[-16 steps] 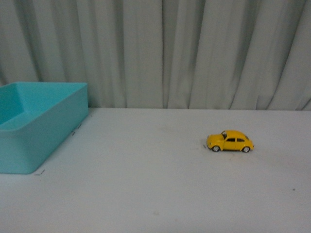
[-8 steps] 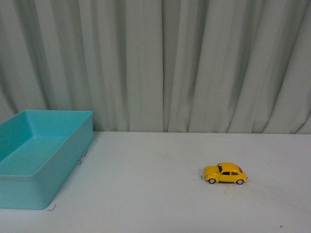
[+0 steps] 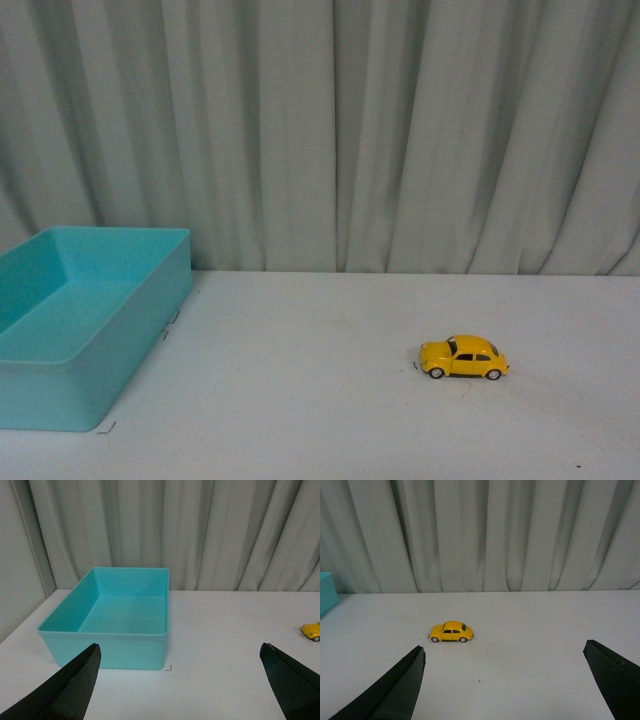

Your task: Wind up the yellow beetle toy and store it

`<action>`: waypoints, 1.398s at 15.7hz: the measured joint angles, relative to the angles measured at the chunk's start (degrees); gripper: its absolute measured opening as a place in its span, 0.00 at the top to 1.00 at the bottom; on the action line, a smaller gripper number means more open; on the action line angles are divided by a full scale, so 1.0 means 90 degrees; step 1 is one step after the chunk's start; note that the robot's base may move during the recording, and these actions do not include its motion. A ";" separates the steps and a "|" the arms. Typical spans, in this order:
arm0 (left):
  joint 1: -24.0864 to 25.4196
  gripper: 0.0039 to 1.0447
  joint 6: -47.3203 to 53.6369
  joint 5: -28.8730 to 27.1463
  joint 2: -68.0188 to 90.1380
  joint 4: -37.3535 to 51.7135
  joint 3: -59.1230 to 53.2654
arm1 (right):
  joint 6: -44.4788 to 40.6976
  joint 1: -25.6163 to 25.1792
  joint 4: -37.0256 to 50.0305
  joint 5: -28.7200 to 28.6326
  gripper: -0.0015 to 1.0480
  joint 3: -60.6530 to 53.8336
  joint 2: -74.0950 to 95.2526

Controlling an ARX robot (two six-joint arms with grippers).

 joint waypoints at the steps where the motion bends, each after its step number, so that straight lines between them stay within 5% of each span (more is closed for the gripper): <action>1: 0.0000 0.06 0.0000 0.0000 0.0000 -0.0002 0.0000 | 0.0002 0.0000 0.0000 0.0000 0.06 0.0000 0.0000; 22: 0.0000 0.06 0.0000 0.0000 0.0000 -0.0010 0.0000 | 0.0000 0.0000 -0.0002 0.0000 0.06 0.0000 0.0000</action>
